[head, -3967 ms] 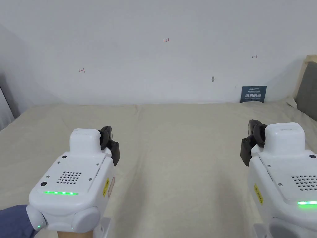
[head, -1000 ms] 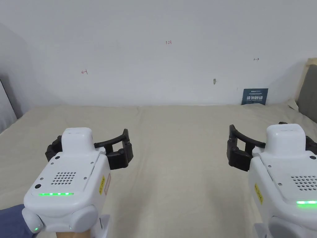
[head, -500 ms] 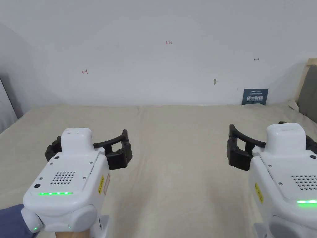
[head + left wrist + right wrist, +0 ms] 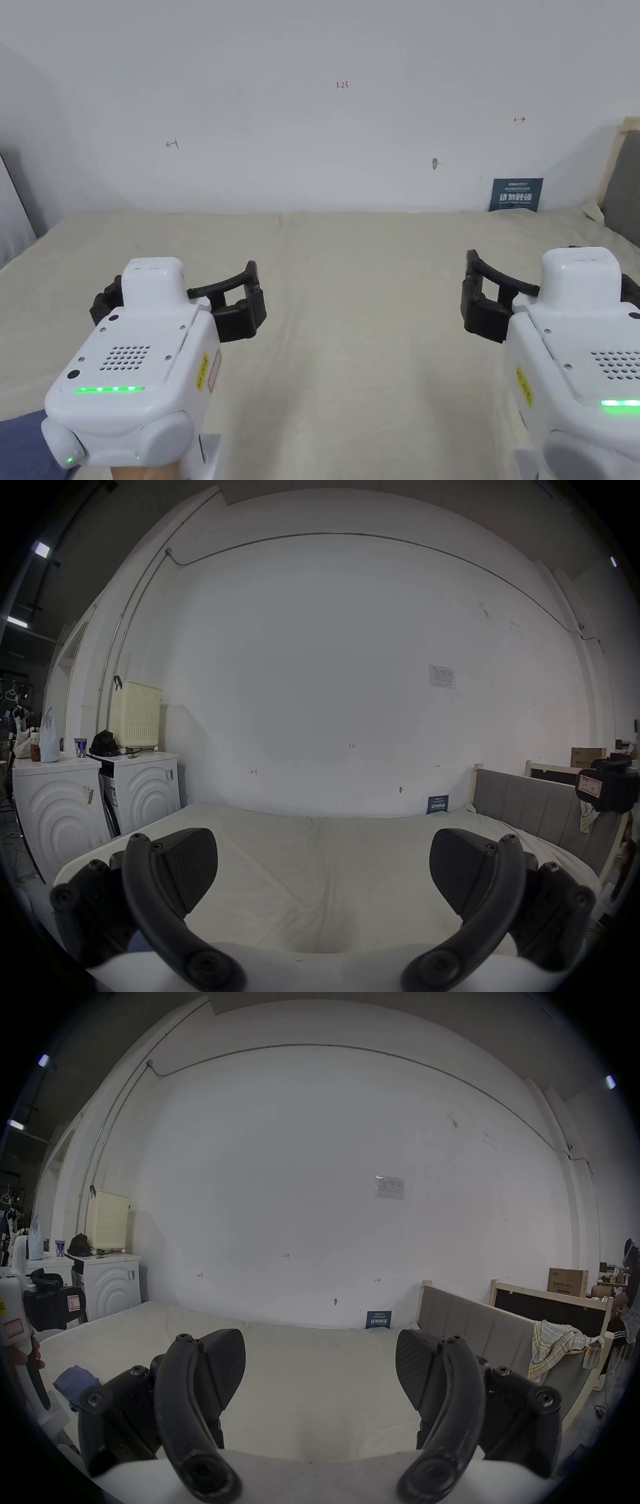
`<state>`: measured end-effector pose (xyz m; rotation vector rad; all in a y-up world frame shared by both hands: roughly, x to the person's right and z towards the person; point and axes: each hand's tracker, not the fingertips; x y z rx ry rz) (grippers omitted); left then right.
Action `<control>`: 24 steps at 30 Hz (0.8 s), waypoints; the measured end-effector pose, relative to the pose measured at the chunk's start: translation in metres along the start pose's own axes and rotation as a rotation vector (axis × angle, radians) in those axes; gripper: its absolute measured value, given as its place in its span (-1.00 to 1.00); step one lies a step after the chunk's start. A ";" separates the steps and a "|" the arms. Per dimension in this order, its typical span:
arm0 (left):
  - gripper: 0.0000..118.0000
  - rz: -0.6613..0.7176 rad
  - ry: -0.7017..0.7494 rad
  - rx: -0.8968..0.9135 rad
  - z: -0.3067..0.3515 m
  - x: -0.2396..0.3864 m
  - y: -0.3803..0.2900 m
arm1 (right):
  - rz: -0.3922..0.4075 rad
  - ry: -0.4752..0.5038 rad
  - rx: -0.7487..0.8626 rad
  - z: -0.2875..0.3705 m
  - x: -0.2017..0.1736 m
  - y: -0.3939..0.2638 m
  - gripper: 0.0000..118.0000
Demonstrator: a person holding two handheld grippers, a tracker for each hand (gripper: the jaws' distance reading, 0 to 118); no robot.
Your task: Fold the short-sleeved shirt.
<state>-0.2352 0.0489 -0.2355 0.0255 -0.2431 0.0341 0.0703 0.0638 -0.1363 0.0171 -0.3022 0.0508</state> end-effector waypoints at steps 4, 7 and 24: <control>1.00 -0.003 -0.001 0.001 0.001 0.000 0.001 | -0.051 -0.041 -0.112 -0.007 -0.002 0.007 0.57; 1.00 -0.003 -0.001 0.001 0.001 0.000 0.002 | -0.125 -0.086 -0.247 -0.016 -0.003 0.014 0.57; 1.00 -0.003 0.004 0.007 0.003 -0.005 0.003 | -0.247 -0.164 -0.501 -0.026 -0.007 0.032 0.57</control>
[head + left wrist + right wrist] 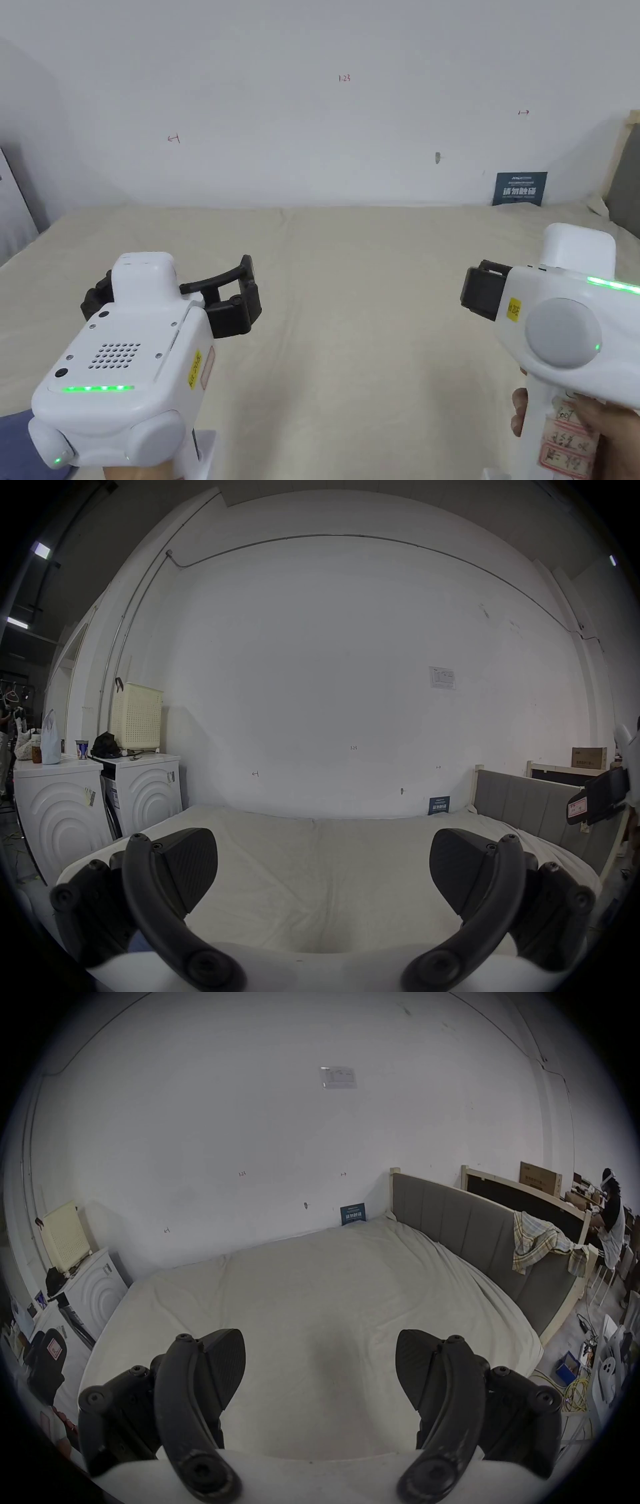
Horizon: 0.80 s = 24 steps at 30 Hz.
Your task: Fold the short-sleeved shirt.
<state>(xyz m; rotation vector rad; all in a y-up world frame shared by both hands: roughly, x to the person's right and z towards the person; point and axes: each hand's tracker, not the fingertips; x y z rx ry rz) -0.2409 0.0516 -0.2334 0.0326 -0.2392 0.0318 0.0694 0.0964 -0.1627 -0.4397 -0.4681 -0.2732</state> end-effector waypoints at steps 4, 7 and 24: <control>1.00 0.001 0.001 0.001 0.000 -0.001 0.000 | 0.025 -0.012 0.018 -0.001 -0.001 -0.001 0.57; 1.00 0.005 0.002 0.002 0.000 -0.002 0.000 | 0.012 0.000 0.030 -0.003 0.002 -0.003 0.57; 1.00 0.008 0.002 0.014 -0.001 -0.001 -0.001 | 0.199 0.096 0.555 0.004 0.011 -0.045 0.62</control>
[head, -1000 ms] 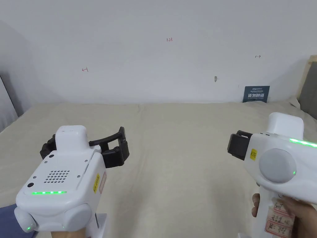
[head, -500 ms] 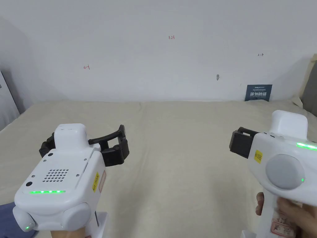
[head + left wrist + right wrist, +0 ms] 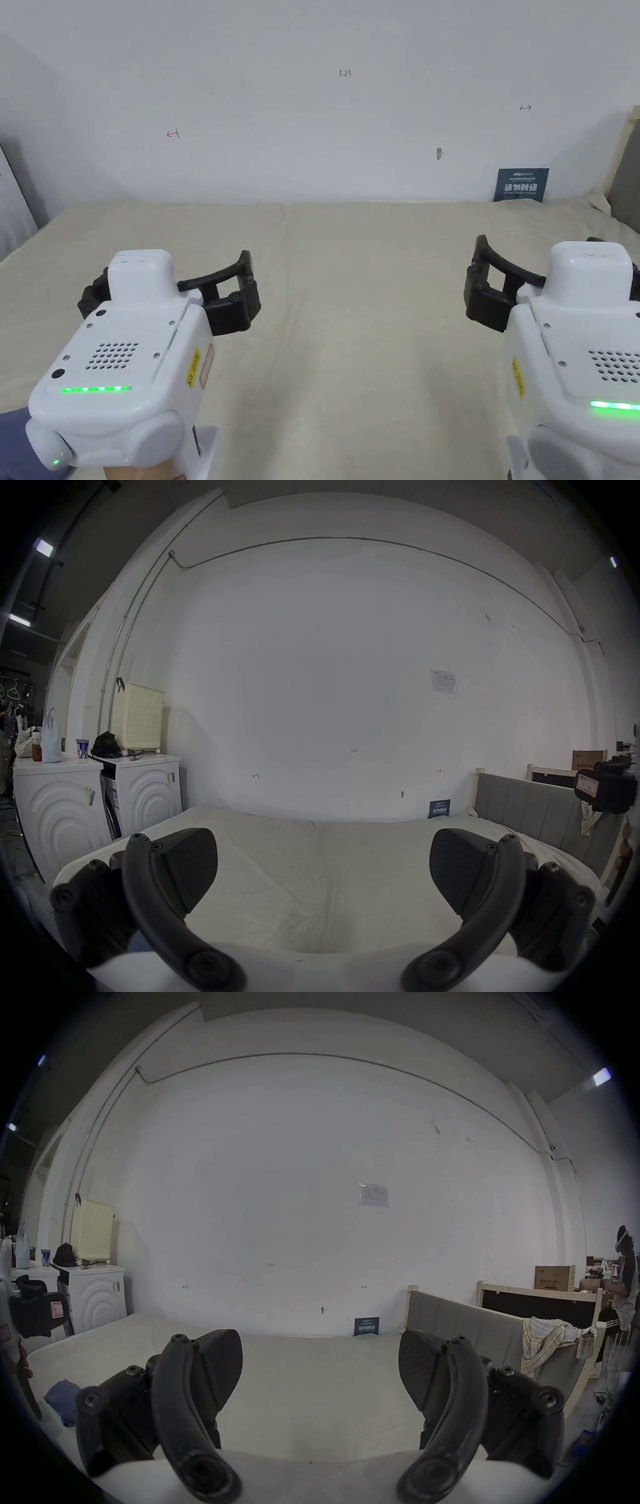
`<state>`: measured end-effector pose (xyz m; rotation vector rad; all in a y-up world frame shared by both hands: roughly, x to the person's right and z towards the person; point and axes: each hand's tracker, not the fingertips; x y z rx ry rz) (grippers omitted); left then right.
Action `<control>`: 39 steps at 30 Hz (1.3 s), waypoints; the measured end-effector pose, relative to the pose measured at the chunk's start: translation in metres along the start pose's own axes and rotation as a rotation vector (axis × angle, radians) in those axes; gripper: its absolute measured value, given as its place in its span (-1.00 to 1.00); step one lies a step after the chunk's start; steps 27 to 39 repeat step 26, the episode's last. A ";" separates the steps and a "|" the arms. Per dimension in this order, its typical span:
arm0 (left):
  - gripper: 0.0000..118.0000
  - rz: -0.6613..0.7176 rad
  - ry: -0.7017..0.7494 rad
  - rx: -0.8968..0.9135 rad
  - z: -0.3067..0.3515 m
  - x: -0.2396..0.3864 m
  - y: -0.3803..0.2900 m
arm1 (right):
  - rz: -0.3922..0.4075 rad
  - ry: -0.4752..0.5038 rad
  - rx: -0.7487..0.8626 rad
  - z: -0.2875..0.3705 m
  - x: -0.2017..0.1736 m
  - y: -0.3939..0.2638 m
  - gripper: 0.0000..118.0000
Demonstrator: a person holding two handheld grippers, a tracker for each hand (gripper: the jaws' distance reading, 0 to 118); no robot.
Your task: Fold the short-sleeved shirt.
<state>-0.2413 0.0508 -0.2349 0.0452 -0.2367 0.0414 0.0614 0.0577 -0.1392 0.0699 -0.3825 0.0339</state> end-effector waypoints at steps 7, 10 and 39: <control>1.00 -0.005 0.000 0.005 0.001 0.001 0.000 | -0.057 0.011 -0.035 -0.003 0.006 0.003 0.62; 1.00 -0.005 0.001 0.006 0.002 0.001 0.001 | -0.052 0.008 -0.041 -0.003 0.006 0.004 0.62; 1.00 -0.005 0.002 0.006 0.004 0.001 0.002 | -0.056 0.014 -0.041 0.000 0.007 0.007 0.62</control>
